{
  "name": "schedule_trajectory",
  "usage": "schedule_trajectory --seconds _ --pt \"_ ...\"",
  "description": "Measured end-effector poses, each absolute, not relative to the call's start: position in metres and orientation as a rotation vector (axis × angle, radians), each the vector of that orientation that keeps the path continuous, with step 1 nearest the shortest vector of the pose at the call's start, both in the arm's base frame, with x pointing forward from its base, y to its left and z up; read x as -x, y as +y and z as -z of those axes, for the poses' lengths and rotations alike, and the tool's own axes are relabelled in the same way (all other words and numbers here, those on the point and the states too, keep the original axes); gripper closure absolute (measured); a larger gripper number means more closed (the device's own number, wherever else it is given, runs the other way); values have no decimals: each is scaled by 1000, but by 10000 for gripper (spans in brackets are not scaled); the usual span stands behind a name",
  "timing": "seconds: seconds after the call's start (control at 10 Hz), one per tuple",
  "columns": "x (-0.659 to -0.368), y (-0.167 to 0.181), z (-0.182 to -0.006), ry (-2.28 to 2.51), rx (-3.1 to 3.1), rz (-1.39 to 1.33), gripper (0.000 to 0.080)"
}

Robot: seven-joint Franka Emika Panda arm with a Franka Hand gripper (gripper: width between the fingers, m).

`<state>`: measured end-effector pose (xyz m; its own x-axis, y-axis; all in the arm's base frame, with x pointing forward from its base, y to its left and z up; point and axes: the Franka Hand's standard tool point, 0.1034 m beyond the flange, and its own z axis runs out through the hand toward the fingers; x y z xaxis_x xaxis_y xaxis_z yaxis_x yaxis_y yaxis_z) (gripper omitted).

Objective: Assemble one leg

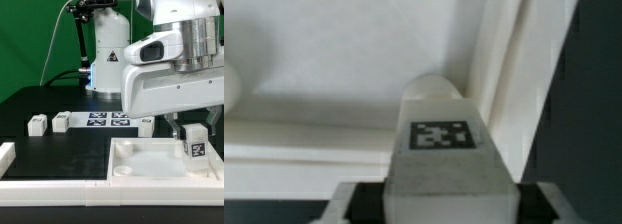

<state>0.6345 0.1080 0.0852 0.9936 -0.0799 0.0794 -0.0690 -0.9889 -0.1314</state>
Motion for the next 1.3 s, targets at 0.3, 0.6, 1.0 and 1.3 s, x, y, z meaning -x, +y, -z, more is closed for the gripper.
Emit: schedule_trajectory --seconds 0.3,0.6,1.0,1.3 --pt "-634 114 -84 773 2889 130 509" --pt "-634 113 -84 1228 2711 67 509" --pt "-632 120 -82 1659 2489 28 509" --pt "-633 120 -83 1764 2419 2 509"
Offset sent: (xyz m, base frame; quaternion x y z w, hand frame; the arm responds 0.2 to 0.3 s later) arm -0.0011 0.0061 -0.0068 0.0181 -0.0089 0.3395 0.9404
